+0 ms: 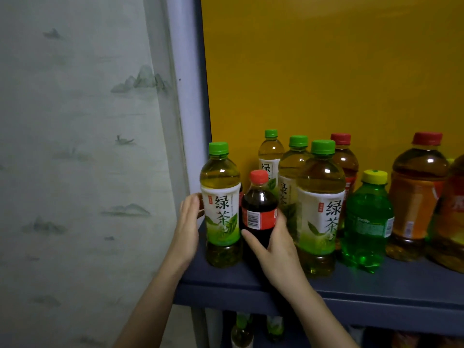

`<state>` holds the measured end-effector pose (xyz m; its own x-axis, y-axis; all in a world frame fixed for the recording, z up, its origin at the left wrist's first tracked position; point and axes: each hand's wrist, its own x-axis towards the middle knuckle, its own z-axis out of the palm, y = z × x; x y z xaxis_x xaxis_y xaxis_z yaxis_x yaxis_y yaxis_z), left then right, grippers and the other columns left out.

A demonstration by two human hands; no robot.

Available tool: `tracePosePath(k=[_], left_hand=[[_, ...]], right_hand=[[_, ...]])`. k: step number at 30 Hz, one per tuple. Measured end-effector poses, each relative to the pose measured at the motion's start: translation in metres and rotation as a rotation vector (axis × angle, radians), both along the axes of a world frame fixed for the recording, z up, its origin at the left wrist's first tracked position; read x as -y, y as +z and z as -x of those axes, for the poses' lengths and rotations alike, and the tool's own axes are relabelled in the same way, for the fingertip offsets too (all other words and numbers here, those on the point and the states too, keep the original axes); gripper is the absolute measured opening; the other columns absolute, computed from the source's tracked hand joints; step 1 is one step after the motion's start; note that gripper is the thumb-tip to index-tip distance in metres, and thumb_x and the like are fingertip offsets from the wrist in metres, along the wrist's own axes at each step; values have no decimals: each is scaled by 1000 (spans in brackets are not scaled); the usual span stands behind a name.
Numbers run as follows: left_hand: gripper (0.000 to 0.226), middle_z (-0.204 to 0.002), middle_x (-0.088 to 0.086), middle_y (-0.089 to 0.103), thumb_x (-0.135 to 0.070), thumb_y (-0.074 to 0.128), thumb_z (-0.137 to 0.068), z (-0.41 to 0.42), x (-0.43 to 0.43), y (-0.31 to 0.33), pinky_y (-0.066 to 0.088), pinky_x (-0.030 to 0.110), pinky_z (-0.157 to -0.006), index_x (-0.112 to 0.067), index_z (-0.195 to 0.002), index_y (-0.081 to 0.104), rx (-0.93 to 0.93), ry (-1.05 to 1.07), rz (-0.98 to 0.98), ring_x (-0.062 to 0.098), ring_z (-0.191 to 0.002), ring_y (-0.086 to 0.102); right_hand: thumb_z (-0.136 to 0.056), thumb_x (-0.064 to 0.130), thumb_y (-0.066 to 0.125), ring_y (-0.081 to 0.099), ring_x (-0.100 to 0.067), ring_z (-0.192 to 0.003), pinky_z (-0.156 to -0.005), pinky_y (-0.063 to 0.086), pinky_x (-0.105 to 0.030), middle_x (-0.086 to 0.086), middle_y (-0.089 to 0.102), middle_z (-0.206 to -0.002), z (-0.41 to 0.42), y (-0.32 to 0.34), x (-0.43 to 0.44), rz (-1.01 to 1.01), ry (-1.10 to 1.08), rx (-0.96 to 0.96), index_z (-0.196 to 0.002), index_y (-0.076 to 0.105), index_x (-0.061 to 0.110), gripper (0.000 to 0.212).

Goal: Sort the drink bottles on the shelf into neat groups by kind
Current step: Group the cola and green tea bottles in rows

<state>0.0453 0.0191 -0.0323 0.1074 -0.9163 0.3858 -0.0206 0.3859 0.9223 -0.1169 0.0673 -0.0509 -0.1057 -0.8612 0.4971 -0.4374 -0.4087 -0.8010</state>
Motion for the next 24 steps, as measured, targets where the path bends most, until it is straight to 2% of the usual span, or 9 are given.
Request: tracePosePath(k=[1, 3, 6, 9, 11, 15, 17, 19, 24], left_hand=[[20, -124, 12, 53, -24, 35, -99, -4, 6, 4, 41, 34, -100, -19, -108, 52, 9, -7, -23, 21, -118, 50], [24, -126, 15, 54, -8, 40, -96, -8, 19, 9, 44, 32, -95, -10, -119, 48, 60, -95, -92, 23, -117, 52], [37, -124, 14, 58, -2, 46, -92, -8, 29, 14, 47, 34, -92, -8, -128, 47, 108, -286, -203, 25, -113, 57], [29, -107, 10, 63, 1, 44, -92, 0, 30, 15, 55, 24, -75, -5, -119, 50, 113, -375, -205, 18, -93, 62], [24, -98, 8, 60, 3, 44, -91, 4, 30, 14, 54, 21, -67, -6, -113, 50, 148, -355, -154, 11, -81, 59], [29, -101, -1, 59, -1, 56, -86, -4, 35, 7, 46, 24, -77, -12, -113, 50, 286, -292, -42, 11, -91, 57], [38, -100, -4, 60, 3, 64, -80, -17, 35, 2, 48, 17, -75, -13, -112, 51, 252, -269, -32, 7, -91, 61], [44, -98, -5, 62, 6, 68, -75, -33, 29, -1, 48, 6, -67, -11, -113, 53, 185, -270, -24, -4, -81, 63], [50, -99, -11, 64, -5, 79, -64, -68, 2, -8, 48, 7, -72, -19, -107, 59, 167, -188, 71, -5, -85, 62]], right_hand=[[-81, 33, 67, 40, -8, -128, -108, 36, -31, 5, 43, -140, -1, 0, -2, 2, -12, 2, -143, 23, 19, 77], [-81, 34, 66, 41, -8, -127, -107, 37, -32, 5, 44, -139, -3, -2, -6, 7, -46, 0, -143, 24, 19, 76], [-82, 35, 66, 42, -9, -127, -106, 38, -31, 5, 43, -140, -7, -4, -14, 24, -105, -16, -143, 23, 19, 77], [-82, 34, 65, 42, -6, -124, -102, 36, -23, 7, 44, -137, -10, -6, -20, 43, -155, -18, -142, 24, 20, 74], [-83, 33, 64, 42, -3, -120, -98, 35, -18, 8, 45, -134, -12, -6, -24, 41, -175, -22, -140, 25, 22, 70], [-83, 33, 64, 42, -1, -115, -95, 34, -17, 8, 46, -131, -13, -7, -31, 24, -208, -44, -139, 27, 22, 68], [-82, 35, 65, 45, -5, -117, -95, 36, -19, 7, 49, -130, -14, -7, -34, 37, -239, -56, -138, 30, 21, 67], [-81, 36, 66, 47, -6, -116, -93, 37, -19, 6, 51, -128, -15, -8, -38, 40, -265, -70, -137, 33, 20, 67], [-77, 41, 69, 50, -8, -115, -90, 40, -20, 4, 54, -126, -16, -9, -46, 55, -334, -102, -132, 39, 17, 67]])
